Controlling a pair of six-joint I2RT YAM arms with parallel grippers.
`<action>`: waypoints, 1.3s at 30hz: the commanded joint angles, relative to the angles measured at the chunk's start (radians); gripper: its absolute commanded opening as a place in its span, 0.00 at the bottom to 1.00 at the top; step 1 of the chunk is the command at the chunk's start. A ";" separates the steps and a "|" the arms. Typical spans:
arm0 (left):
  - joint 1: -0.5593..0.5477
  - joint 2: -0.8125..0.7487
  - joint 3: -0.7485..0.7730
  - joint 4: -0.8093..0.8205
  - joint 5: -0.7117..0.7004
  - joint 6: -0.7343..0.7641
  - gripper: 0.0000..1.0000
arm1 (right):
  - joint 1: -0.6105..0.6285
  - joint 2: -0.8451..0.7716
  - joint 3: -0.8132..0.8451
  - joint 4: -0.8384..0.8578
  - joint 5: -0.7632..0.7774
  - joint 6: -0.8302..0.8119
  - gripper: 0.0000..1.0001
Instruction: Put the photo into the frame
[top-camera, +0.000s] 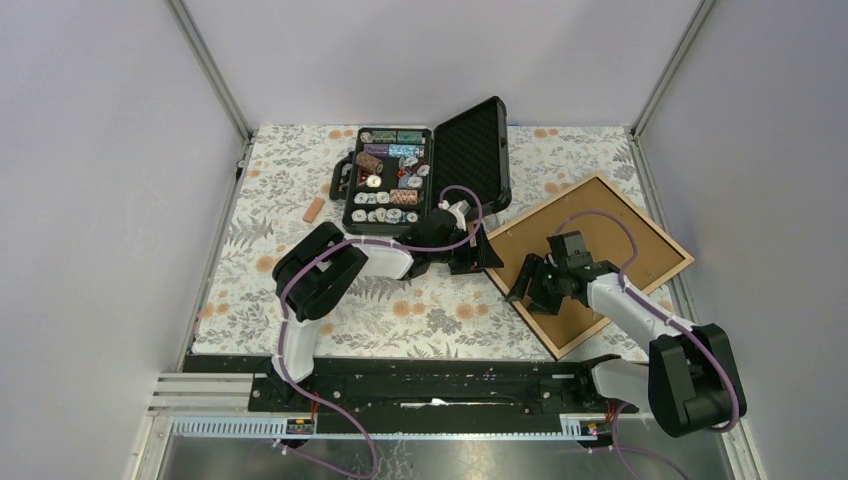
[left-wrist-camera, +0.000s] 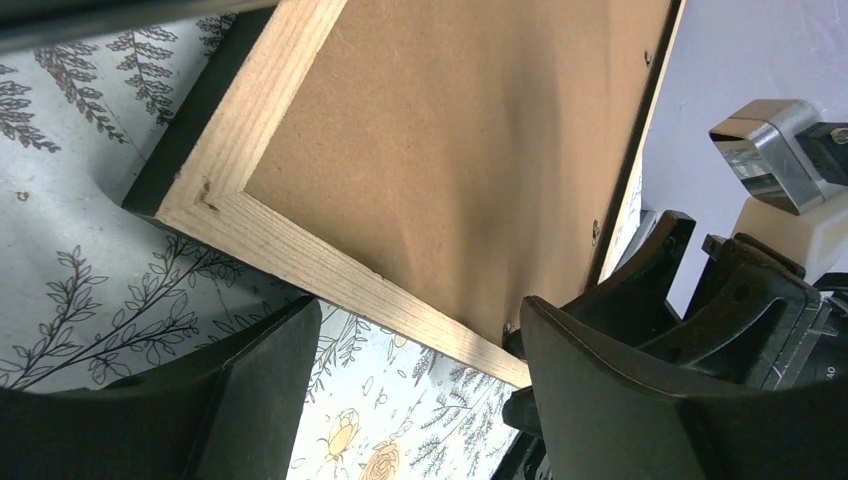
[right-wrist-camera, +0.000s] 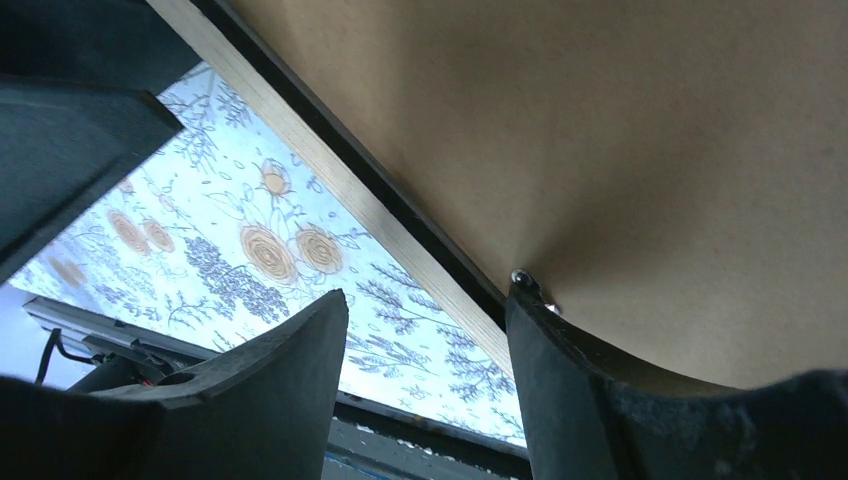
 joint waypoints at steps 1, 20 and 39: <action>-0.001 0.009 0.014 -0.093 -0.002 0.049 0.79 | 0.004 -0.021 0.021 -0.178 0.036 0.013 0.67; -0.024 -0.091 -0.056 -0.080 0.029 0.056 0.84 | 0.001 0.025 0.185 -0.171 0.180 -0.045 0.83; -0.028 0.042 0.060 -0.068 0.045 0.024 0.85 | 0.006 0.073 -0.035 -0.017 -0.086 0.005 0.81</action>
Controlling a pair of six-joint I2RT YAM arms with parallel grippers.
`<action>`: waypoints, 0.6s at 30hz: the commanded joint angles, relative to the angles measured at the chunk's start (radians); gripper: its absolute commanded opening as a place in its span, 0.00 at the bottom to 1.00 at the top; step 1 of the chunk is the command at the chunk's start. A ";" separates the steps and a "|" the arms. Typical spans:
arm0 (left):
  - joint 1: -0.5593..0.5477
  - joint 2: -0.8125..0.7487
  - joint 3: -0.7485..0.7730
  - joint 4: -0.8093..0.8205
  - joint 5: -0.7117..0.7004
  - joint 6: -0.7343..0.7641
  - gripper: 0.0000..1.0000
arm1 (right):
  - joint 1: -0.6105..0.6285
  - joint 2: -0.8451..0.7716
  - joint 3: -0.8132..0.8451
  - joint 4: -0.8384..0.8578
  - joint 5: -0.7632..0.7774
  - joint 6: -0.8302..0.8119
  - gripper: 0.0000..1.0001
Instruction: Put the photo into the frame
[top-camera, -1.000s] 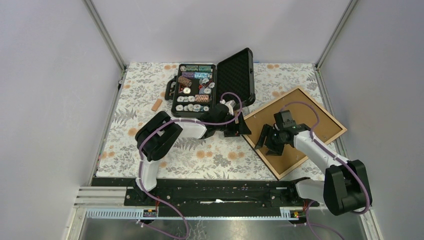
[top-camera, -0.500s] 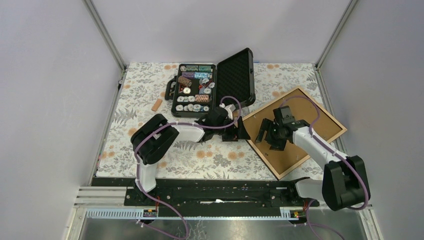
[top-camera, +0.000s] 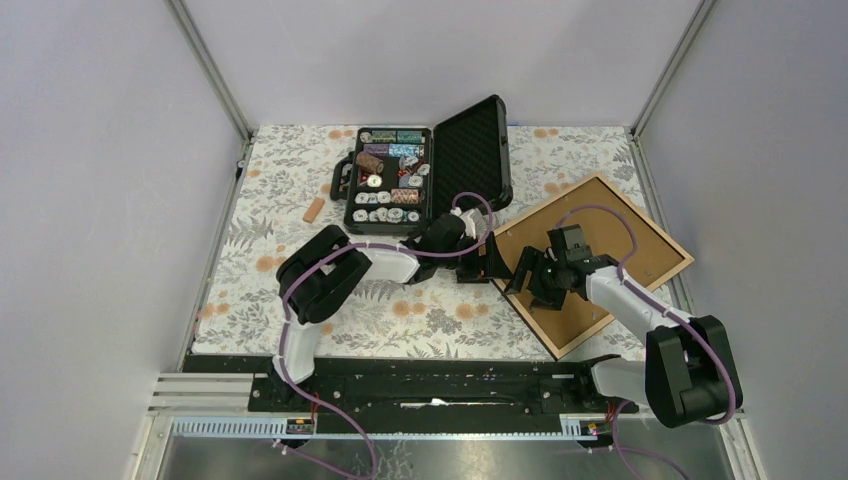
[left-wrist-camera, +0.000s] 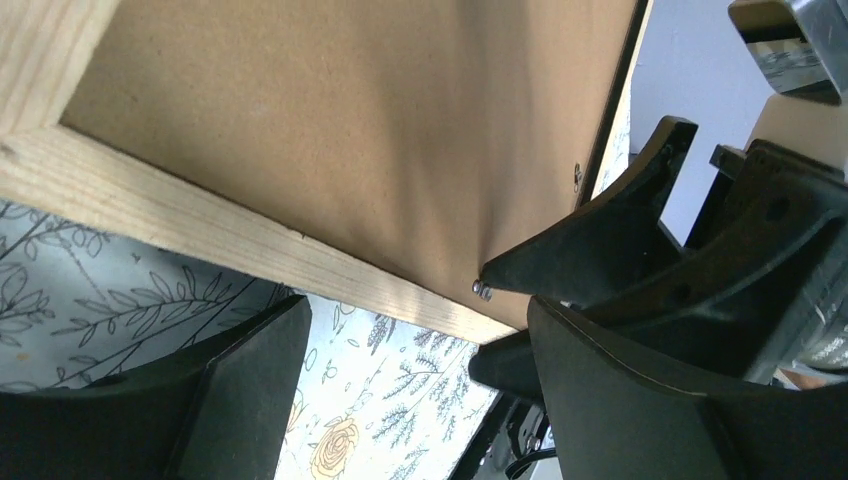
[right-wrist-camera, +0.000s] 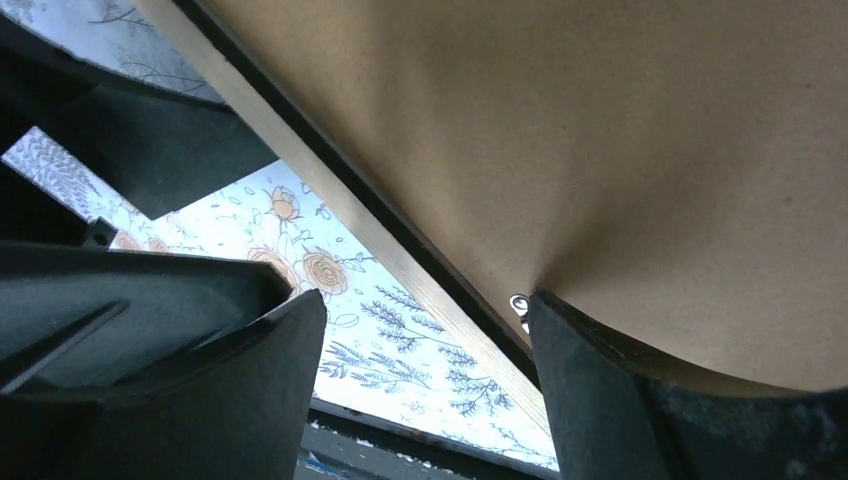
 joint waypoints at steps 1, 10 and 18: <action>0.018 0.048 0.055 -0.047 -0.015 0.028 0.85 | 0.018 0.019 -0.096 0.027 -0.140 0.036 0.81; 0.025 0.051 0.064 -0.060 -0.020 0.040 0.85 | 0.037 -0.017 -0.120 0.089 -0.208 0.128 0.81; 0.025 0.008 0.010 -0.066 -0.042 0.056 0.85 | 0.049 -0.073 -0.073 -0.014 -0.103 0.110 0.82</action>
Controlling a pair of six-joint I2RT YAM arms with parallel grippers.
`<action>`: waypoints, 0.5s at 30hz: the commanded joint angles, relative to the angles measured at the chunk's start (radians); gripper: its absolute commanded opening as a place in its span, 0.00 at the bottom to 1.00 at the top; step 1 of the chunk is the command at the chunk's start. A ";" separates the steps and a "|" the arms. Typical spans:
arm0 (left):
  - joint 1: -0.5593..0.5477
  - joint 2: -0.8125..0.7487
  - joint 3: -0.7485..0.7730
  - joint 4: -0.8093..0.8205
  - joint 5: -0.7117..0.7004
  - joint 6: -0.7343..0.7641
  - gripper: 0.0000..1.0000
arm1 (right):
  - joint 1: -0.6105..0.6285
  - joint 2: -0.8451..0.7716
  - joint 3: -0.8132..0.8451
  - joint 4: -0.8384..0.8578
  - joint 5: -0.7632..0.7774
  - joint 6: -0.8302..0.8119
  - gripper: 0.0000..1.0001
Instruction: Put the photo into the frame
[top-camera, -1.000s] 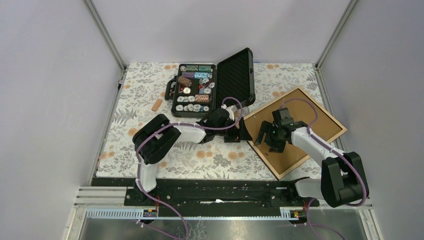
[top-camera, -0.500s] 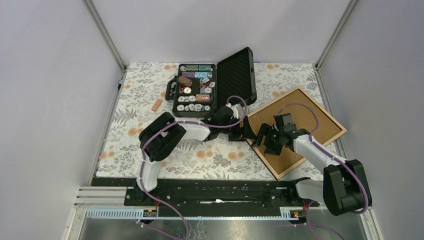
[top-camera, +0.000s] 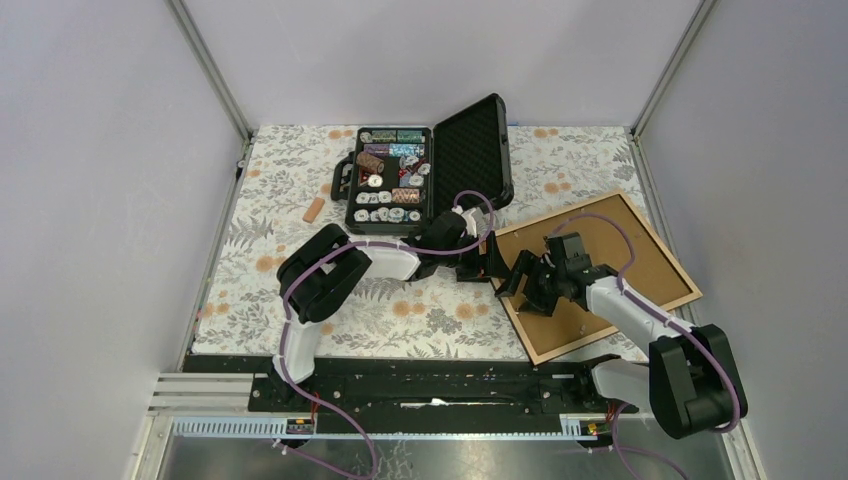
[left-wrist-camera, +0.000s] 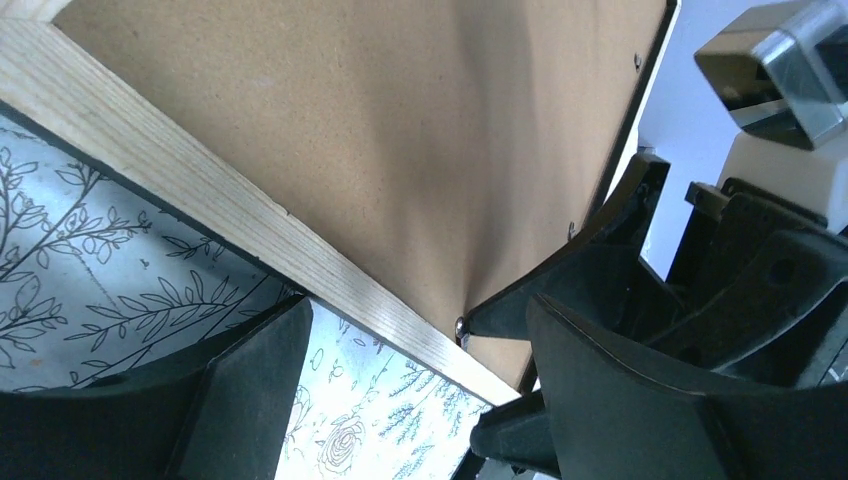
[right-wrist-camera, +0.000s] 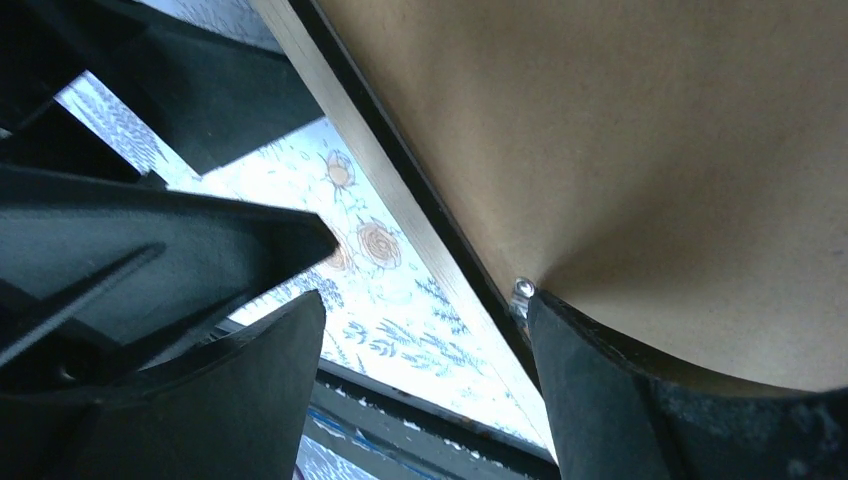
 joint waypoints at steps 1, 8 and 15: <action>0.016 -0.013 -0.038 -0.014 -0.055 0.029 0.85 | 0.034 -0.024 0.027 -0.176 0.064 -0.014 0.82; -0.019 -0.056 -0.103 0.004 -0.065 0.012 0.86 | 0.034 -0.056 0.021 -0.218 0.118 -0.048 0.83; -0.048 -0.042 -0.120 0.049 -0.076 -0.034 0.86 | 0.037 0.043 -0.007 -0.038 0.001 -0.005 0.82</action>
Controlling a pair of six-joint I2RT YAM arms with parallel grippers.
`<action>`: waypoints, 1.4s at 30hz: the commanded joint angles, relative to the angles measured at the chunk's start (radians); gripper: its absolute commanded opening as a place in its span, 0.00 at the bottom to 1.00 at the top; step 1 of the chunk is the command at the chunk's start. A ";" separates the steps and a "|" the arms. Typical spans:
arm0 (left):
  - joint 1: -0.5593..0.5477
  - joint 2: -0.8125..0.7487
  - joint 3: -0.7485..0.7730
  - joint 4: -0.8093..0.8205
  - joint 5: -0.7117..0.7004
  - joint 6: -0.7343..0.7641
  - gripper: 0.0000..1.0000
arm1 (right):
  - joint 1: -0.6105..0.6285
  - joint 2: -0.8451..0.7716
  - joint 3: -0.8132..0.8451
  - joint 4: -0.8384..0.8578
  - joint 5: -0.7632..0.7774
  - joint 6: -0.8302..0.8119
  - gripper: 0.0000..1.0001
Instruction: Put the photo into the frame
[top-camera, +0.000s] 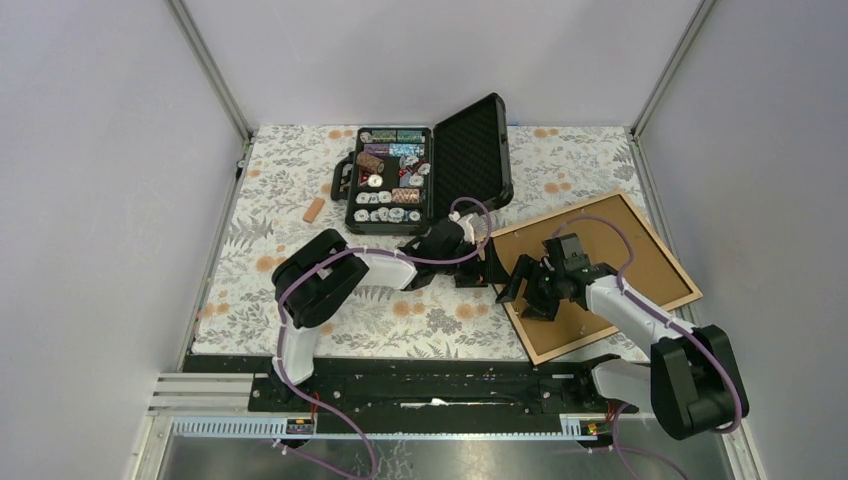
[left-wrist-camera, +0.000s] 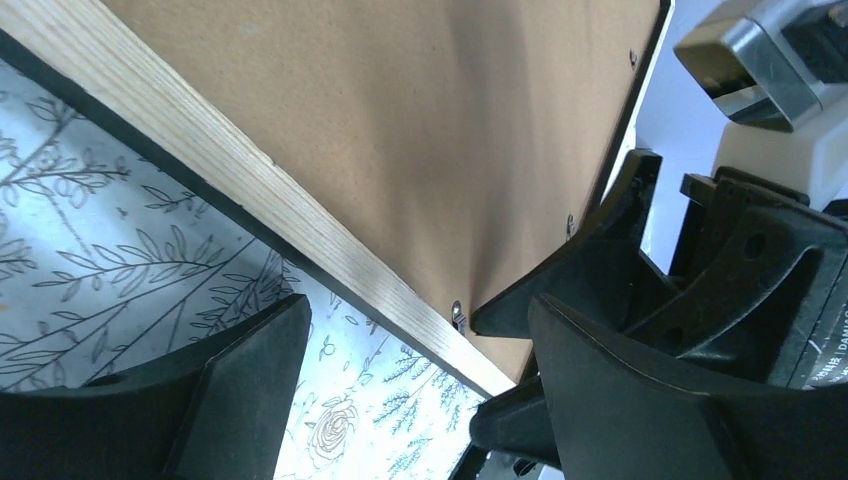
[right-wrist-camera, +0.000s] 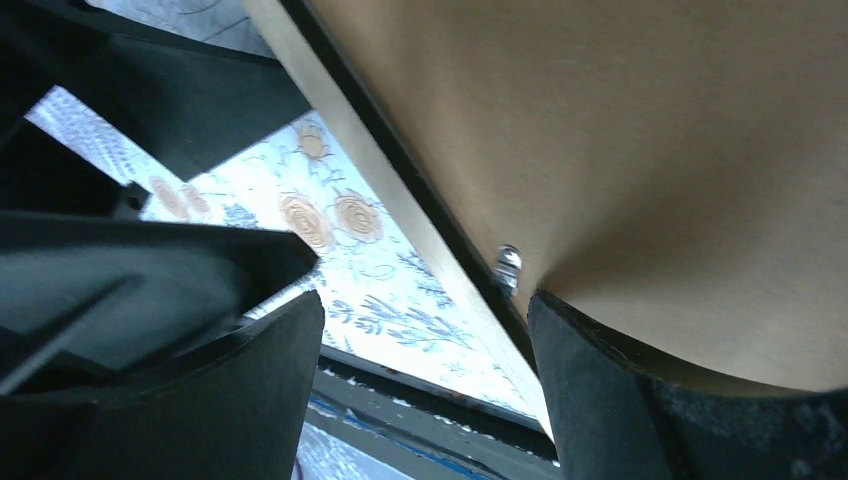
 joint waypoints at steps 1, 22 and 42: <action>-0.017 0.006 -0.025 -0.038 -0.028 -0.010 0.86 | 0.012 0.073 -0.020 0.103 -0.053 0.020 0.82; 0.064 -0.376 -0.188 -0.201 -0.047 0.136 0.87 | 0.068 0.014 0.132 -0.211 0.075 -0.082 0.83; 0.229 -0.841 -0.232 -0.448 -0.114 0.274 0.94 | 0.221 0.167 0.143 -0.069 0.360 0.236 0.16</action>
